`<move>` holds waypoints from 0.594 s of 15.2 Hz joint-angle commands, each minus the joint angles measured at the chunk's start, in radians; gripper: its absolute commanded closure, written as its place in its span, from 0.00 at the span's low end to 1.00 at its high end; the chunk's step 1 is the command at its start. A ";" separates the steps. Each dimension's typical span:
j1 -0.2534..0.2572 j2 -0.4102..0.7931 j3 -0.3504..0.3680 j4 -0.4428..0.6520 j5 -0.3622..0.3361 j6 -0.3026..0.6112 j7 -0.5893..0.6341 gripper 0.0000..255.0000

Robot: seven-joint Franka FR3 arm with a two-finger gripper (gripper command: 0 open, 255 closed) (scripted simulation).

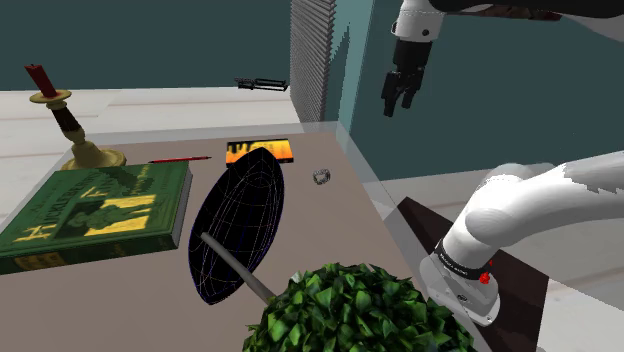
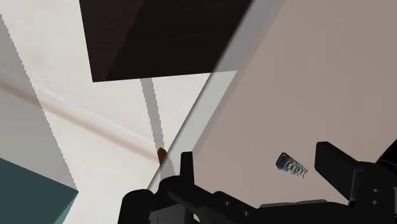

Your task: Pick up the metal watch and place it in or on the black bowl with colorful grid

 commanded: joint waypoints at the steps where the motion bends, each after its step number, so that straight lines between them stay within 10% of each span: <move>1: 0.000 0.000 0.000 0.000 0.000 0.000 0.000 0.00; 9: 0.019 0.124 0.125 -0.107 0.059 0.252 0.163 0.00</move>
